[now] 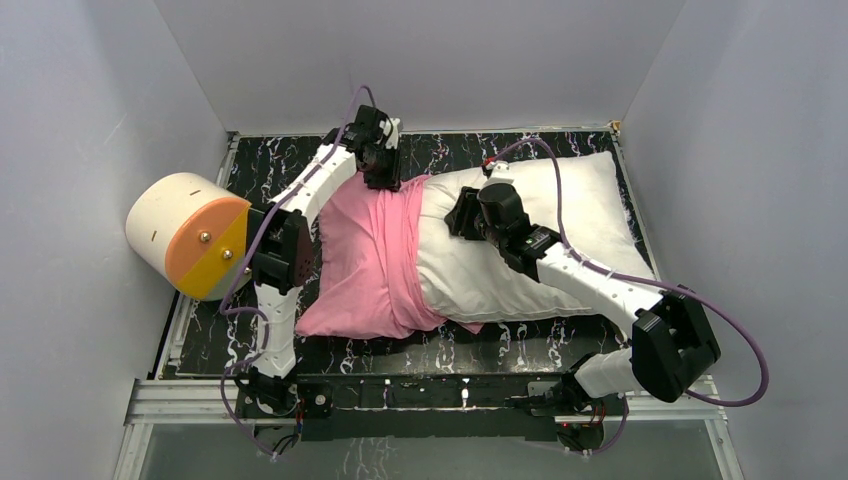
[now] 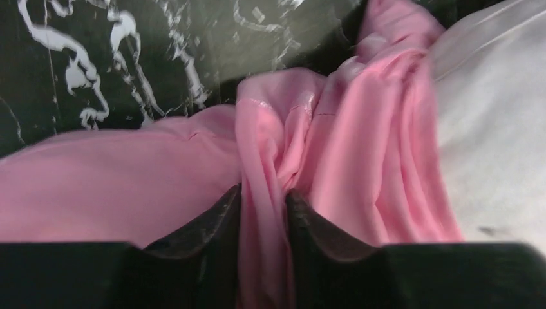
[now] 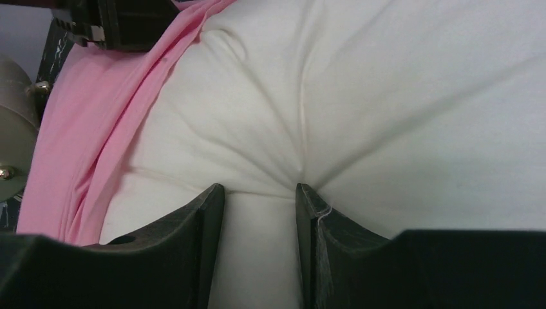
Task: Remove the pillowcase from the pillow
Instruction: Remove the pillow from the pillowcase.
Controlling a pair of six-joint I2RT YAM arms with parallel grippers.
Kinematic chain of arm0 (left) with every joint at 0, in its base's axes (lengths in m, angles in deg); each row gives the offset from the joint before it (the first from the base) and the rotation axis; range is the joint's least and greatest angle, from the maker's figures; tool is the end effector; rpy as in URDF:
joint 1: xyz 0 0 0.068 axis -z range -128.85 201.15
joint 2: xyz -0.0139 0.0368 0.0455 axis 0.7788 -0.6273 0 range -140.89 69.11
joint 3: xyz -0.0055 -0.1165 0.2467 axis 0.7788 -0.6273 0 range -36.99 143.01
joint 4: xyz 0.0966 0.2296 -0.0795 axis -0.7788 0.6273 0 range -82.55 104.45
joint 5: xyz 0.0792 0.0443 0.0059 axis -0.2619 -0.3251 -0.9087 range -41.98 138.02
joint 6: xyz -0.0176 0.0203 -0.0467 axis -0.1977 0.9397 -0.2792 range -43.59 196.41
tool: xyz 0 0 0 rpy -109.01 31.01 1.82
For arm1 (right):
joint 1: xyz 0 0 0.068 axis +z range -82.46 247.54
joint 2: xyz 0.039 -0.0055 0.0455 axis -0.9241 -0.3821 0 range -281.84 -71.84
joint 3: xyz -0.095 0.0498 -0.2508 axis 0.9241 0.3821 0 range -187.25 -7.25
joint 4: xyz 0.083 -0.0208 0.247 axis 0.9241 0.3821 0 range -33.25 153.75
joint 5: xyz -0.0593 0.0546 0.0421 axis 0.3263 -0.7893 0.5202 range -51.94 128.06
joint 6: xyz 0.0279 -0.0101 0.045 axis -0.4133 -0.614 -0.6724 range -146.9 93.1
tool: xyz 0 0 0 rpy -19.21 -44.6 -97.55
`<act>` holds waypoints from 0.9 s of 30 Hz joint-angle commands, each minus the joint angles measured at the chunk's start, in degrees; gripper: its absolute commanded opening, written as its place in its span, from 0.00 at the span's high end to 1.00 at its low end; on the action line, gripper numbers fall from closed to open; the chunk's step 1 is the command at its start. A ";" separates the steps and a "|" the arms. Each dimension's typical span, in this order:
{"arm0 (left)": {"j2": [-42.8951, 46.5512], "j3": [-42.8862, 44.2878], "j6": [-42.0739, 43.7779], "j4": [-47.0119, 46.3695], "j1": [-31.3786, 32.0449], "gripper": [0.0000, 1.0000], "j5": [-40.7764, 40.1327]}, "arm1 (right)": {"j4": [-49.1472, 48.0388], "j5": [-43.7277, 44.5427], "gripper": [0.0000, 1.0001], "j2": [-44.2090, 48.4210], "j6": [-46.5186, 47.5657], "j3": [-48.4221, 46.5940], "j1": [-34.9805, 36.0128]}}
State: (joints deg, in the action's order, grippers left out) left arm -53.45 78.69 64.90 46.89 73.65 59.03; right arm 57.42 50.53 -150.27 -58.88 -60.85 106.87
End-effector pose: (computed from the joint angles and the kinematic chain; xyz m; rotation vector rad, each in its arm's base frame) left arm 0.4480 -0.1930 0.2875 0.3246 2.3988 -0.5064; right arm 0.2468 0.1923 0.2769 0.0095 2.0518 0.5713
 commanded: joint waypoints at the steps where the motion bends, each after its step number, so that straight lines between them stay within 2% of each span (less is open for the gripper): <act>1: 3.31 -2.49 3.80 4.43 -1.87 0.92 -8.97 | 14.18 -2.57 0.49 -1.14 -3.20 4.80 0.92; 2: 3.95 -3.12 3.84 4.11 -3.81 1.00 -8.37 | 14.09 -2.26 0.49 -0.92 -3.44 5.25 1.00; 8: 7.52 -4.39 1.38 2.74 -14.27 1.00 -4.15 | 13.98 -0.94 0.61 0.46 -4.86 6.57 0.89; 11: 8.49 -4.15 1.26 2.86 -15.13 1.00 -3.92 | 13.71 -1.15 0.62 0.35 -5.07 6.45 0.84; 15: 9.21 -5.82 0.73 2.50 -14.81 1.00 1.72 | 13.49 -2.45 0.62 -0.51 -5.37 5.54 0.92; 16: 9.45 -6.21 0.75 2.42 -14.37 0.87 1.77 | 13.59 -2.81 0.62 -0.91 -5.34 5.16 0.90; 18: 10.26 -6.54 1.41 1.74 -13.55 0.48 3.55 | 15.18 -3.09 0.60 -1.34 -4.94 3.78 0.86; 20: 10.81 -5.62 2.34 1.25 -12.74 0.22 7.36 | 15.88 -3.97 0.54 -1.16 -3.91 2.78 0.90; 21: 10.97 -4.94 2.94 1.03 -12.03 0.14 9.38 | 15.96 -4.27 0.53 -0.82 -3.39 2.35 0.88; 24: 10.00 -1.73 5.28 1.83 -8.89 0.02 14.66 | 16.04 -5.95 0.46 0.84 -0.99 0.52 0.88; 27: 4.08 3.40 8.60 9.42 -5.88 0.02 14.09 | 16.53 -6.62 0.41 2.64 2.04 -3.61 0.98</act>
State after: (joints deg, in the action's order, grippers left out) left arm -47.31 75.28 68.34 49.43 63.03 68.67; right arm 59.72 45.35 -148.66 -62.34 -62.12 108.01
